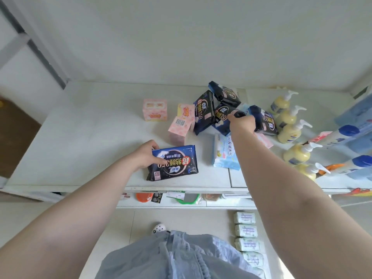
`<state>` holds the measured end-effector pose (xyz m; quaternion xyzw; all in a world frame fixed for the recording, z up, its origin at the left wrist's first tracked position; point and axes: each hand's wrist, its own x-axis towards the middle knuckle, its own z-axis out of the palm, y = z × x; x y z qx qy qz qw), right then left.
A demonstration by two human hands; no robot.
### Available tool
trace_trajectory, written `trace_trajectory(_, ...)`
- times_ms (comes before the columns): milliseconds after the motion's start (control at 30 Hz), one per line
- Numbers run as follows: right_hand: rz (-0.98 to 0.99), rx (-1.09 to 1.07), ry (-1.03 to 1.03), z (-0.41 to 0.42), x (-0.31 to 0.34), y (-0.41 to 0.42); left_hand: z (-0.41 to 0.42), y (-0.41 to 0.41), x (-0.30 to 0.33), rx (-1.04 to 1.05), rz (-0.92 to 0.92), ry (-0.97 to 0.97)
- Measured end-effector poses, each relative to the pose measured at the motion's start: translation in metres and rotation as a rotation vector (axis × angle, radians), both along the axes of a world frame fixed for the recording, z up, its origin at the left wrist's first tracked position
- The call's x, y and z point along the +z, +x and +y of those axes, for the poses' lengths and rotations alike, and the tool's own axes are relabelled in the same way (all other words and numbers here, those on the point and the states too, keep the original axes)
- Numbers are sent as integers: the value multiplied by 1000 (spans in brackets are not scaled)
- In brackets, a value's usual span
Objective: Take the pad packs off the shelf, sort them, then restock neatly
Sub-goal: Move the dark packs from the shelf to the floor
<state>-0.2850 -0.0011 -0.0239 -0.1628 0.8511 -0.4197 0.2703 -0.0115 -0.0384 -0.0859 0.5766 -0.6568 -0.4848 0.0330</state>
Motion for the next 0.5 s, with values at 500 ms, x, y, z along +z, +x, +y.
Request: trace_trajectory(500, 5, -124, -471, 143, -4, 39, 91, 7, 54, 173, 681, 188)
